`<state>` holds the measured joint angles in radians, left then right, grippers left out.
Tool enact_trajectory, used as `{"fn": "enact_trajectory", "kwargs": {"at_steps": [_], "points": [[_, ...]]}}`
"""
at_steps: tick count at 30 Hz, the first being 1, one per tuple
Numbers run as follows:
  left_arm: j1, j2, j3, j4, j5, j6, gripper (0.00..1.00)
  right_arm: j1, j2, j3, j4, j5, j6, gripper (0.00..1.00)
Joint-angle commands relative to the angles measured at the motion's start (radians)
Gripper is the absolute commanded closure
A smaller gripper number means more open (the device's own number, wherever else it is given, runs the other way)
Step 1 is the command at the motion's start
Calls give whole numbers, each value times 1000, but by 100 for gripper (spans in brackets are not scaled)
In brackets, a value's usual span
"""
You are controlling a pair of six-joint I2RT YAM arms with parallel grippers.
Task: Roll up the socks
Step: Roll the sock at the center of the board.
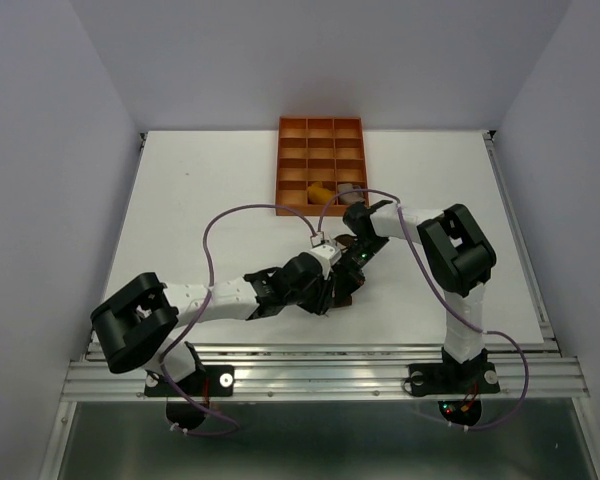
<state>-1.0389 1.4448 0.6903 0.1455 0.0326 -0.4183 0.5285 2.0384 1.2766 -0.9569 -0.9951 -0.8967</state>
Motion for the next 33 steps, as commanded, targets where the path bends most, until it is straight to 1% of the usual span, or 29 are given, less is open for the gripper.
{"fn": "enact_trajectory", "kwargs": {"at_steps": [1,2,3,4,5,6,7,9,10,11,12,14,15,16,17,22,24,27,30,33], "points": [[-3,12,12,63,35,10,61,2,-6,-3,40,9,4,99],[-3,19,9,68,35,3,62,2,-10,-5,43,9,4,99],[-3,23,9,66,33,0,64,2,-14,-5,41,7,5,99],[-1,28,9,65,24,-10,77,2,-18,-5,41,4,5,99],[7,38,12,59,20,-17,84,2,-27,-6,40,0,4,99],[13,46,15,54,17,-20,95,2,-30,-6,38,-5,-4,99],[17,61,20,46,1,-31,100,2,-33,-14,35,-10,-10,98],[34,78,38,17,-22,-51,100,2,-46,-22,37,-16,-14,93],[42,83,38,16,-22,-85,100,2,-50,-26,35,-14,-22,88],[62,88,34,34,-11,-105,100,2,-55,-36,38,-5,-27,73],[74,88,26,49,10,-153,100,2,-64,-39,41,-2,-30,66],[95,92,5,119,96,-200,100,2,-78,-45,46,1,-39,58],[108,95,-9,130,111,-223,100,2,-90,-48,44,-3,-57,48],[114,100,-8,129,122,-235,100,2,-90,-51,44,-5,-70,46],[119,109,3,96,116,-256,100,2,-102,-52,38,-4,-86,41],[143,111,21,42,151,-300,100,2,-148,-74,47,18,-111,38],[154,106,18,31,176,-316,100,-16,-187,-82,91,33,-84,37],[160,92,-6,19,170,-350,100,-36,-236,-108,154,49,-32,32],[168,80,-46,46,178,-390,100,-45,-280,-128,199,61,2,29],[178,115,-55,57,203,-412,100,-45,-308,-140,218,61,18,26]]}}
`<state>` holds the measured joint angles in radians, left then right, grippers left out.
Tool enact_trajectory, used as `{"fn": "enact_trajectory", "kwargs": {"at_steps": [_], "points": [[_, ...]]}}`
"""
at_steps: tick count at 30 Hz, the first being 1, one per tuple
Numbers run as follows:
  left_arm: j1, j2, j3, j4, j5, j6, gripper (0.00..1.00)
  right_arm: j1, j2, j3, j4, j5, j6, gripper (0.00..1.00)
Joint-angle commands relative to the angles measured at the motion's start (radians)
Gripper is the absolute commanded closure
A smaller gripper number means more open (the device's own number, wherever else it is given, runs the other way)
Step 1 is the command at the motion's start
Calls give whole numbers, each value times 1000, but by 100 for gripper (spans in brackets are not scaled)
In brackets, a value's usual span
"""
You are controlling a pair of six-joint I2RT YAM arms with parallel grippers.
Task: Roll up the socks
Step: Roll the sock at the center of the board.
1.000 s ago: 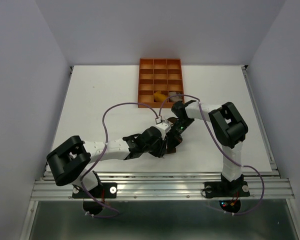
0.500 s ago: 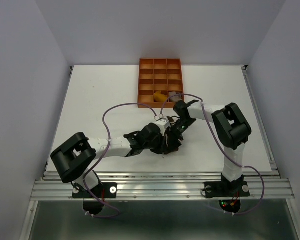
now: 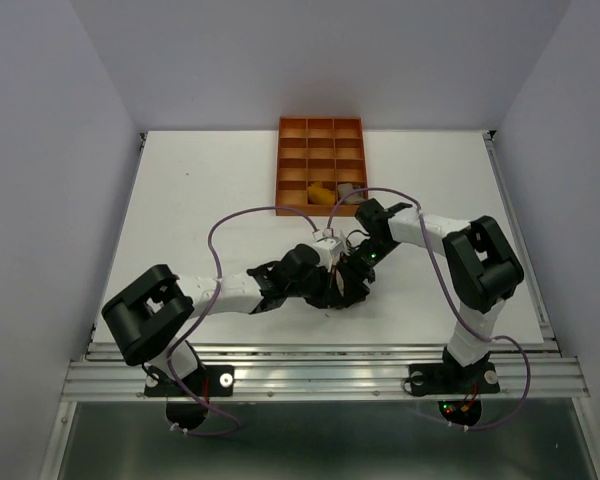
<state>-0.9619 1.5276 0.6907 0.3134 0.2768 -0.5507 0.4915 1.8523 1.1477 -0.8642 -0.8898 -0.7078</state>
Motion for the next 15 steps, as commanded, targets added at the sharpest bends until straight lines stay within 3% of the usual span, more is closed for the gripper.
{"fn": "enact_trajectory", "kwargs": {"at_steps": [1,6,15], "points": [[107,48,-57,-103,-28,-282,100,-8,-137,-16,128,-44,-167,26],[107,146,-26,-102,28,-279,100,-8,-180,-57,209,-32,-112,24],[112,134,-56,-73,39,-302,100,-18,-203,-77,271,-20,-50,22]]}}
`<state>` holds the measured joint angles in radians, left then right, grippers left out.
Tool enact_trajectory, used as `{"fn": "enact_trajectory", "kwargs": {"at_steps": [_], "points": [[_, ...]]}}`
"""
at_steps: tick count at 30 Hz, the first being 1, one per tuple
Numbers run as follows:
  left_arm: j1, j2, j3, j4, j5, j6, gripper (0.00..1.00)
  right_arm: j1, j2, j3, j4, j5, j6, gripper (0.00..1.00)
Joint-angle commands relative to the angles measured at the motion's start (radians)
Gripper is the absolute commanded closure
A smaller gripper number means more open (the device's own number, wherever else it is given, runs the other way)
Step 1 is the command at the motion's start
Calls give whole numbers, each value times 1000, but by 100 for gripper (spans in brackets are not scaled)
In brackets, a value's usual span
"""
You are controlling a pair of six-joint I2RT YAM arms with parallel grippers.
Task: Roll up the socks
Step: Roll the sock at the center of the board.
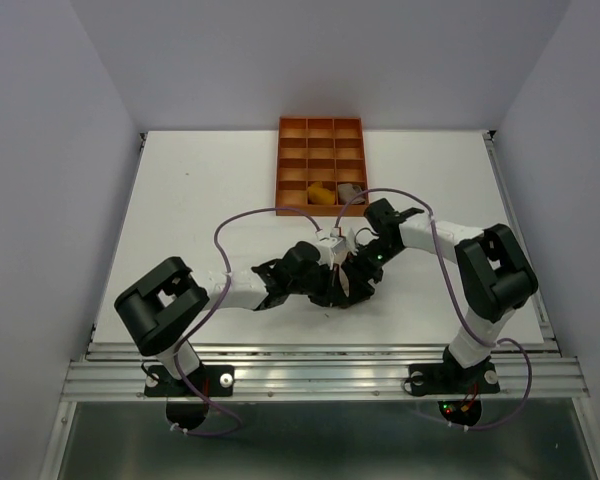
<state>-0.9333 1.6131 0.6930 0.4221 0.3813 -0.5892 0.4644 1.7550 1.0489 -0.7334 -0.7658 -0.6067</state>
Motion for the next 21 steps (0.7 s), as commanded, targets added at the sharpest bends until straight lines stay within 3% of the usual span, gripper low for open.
{"fn": "enact_trajectory", "kwargs": {"at_steps": [1,13,21], "points": [[83,48,-64,-175,-61,-267,100,10,-103,26,140,-153,-145,22],[83,-4,-128,-82,-47,-287,100,10,-65,-27,253,-147,-2,22],[83,53,-93,-95,-21,-284,100,10,-57,2,256,-112,-34,22]]}}
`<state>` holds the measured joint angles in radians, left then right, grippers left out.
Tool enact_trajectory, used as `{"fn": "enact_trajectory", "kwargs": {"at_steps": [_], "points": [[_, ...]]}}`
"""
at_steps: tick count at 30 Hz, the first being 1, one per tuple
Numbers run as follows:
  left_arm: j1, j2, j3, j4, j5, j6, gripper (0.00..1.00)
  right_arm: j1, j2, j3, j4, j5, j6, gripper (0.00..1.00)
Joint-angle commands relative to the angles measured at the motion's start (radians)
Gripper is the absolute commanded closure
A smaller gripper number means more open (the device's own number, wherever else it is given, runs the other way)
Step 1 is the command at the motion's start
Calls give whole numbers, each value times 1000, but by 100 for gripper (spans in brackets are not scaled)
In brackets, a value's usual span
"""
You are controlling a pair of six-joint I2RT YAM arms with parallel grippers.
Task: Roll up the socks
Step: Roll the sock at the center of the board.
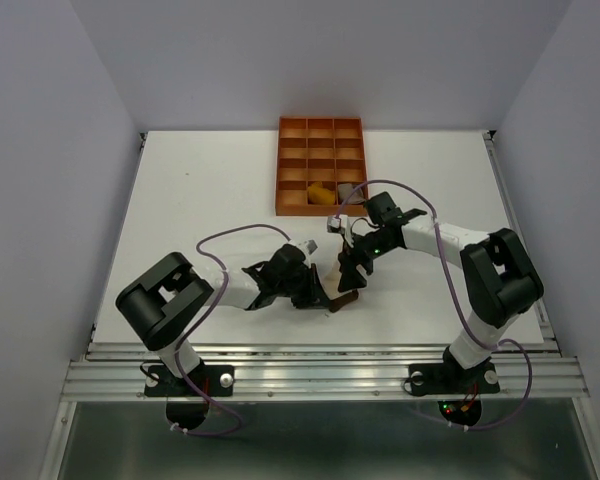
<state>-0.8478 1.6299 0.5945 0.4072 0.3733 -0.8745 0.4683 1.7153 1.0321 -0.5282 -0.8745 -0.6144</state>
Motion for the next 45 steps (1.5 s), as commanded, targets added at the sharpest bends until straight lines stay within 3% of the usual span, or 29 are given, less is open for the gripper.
{"fn": "enact_trajectory", "kwargs": {"at_steps": [1,6,15,21,35,37,45], "points": [[0,35,10,-80,-13,6,100,6,-23,22,51,6,-34,22],[0,-1,43,-111,-13,28,100,6,-80,20,22,-6,-109,22],[3,-1,102,-171,30,28,100,6,-316,-104,-105,-60,-464,20],[33,33,125,-182,149,-26,100,111,-364,-202,-58,87,-570,26],[119,79,162,-212,349,-47,100,179,-330,-276,88,244,-677,37],[131,93,168,-215,372,-49,100,190,-333,-280,86,239,-688,42],[174,148,177,-215,469,-73,100,208,-359,-297,103,216,-693,41]]}}
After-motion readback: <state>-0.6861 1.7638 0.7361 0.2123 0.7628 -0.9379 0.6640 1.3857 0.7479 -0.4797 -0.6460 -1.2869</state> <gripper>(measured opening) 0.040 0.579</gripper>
